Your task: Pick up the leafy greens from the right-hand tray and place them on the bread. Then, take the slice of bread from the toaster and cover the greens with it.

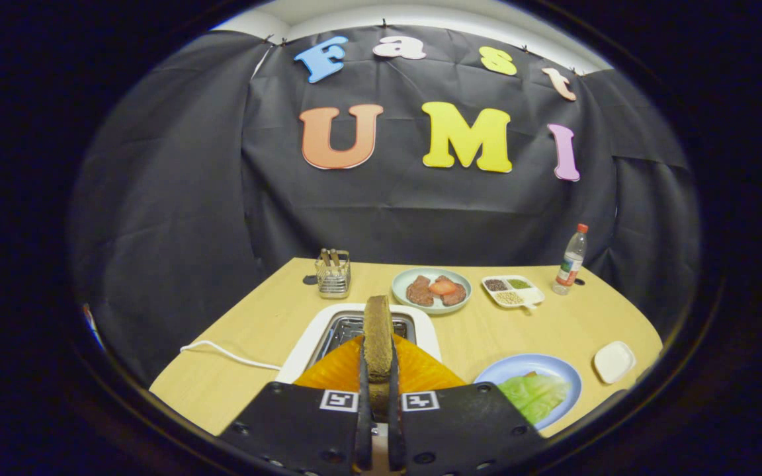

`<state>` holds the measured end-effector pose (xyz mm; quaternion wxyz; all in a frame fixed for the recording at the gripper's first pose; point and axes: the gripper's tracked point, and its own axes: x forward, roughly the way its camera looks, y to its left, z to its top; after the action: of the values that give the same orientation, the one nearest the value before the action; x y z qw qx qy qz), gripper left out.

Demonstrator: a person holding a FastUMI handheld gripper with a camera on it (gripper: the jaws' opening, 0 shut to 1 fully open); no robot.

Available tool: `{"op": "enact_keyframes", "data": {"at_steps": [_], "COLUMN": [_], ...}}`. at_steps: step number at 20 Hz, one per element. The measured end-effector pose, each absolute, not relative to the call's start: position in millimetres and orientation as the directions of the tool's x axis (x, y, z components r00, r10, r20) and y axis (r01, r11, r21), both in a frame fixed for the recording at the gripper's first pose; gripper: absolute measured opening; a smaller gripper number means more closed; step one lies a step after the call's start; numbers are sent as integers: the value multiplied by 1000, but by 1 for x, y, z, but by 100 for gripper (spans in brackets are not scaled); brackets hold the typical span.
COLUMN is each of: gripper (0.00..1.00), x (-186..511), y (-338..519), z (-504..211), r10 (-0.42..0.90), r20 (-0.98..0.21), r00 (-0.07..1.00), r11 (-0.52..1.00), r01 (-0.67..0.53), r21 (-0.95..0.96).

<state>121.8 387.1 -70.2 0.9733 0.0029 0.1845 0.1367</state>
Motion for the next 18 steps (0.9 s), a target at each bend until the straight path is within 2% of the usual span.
{"op": "enact_keyframes", "data": {"at_steps": [1,2,12,18], "gripper": [1,1,1,1], "x": [120,120,101,80], "y": [386,385,361,314], "z": [-69,-66,15,47], "r10": [275,285,365,374], "r20": [-361,-357,-235,-138], "r00": [891,889,901,917], "r11": [960,958,927,918], "r01": [-272,-279,-329,-345], "r21": [60,70,180,194]}}
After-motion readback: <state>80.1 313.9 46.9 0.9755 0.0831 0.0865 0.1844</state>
